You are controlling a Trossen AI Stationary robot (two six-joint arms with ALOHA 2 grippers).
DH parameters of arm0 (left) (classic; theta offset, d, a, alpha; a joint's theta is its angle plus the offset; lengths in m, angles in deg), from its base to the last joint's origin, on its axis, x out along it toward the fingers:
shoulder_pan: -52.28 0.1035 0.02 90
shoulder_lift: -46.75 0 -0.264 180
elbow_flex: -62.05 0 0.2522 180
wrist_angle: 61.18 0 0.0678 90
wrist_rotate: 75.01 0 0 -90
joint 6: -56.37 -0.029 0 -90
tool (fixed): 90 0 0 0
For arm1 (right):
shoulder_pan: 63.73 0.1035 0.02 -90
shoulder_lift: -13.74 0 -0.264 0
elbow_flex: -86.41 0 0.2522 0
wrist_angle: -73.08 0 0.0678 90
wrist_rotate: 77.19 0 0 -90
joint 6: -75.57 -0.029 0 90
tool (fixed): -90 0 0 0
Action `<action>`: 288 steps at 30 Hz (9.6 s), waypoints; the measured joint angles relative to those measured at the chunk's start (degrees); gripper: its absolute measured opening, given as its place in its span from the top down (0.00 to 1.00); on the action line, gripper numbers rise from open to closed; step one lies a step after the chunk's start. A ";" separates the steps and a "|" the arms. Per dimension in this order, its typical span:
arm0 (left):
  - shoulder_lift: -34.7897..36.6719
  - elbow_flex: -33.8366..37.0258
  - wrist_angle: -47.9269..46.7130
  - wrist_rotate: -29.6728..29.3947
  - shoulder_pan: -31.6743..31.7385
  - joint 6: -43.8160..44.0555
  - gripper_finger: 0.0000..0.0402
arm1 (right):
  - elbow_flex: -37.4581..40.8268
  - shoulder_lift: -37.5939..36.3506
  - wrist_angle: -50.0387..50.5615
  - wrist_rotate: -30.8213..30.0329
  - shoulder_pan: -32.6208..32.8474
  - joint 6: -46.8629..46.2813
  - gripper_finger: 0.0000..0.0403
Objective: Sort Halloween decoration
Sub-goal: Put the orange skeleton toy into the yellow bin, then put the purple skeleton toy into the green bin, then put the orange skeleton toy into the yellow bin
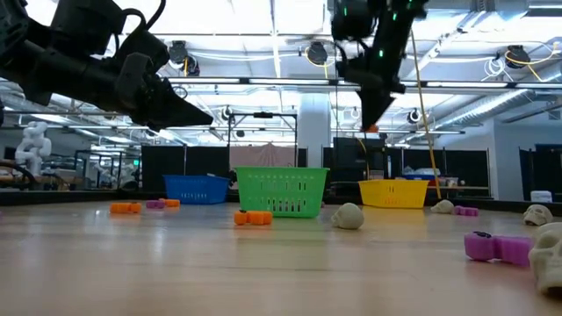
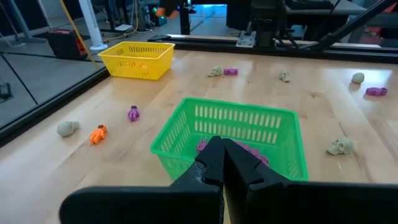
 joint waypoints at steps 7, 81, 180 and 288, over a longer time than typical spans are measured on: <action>0.00 0.02 -0.49 -0.10 0.04 -0.80 1.00 | 0.00 4.75 -4.00 4.54 -18.59 8.93 0.92; 0.02 -27.13 -52.01 12.53 7.75 -5.75 1.00 | 64.38 -18.74 -104.00 34.56 -4.96 21.07 1.00; -17.10 -34.27 -85.89 25.54 -20.36 33.86 0.59 | 65.83 -19.26 -104.57 34.09 -5.83 17.92 1.00; -14.99 -38.95 -51.58 7.47 7.56 3.33 0.77 | 65.85 -19.28 -101.18 30.86 -5.85 18.95 1.00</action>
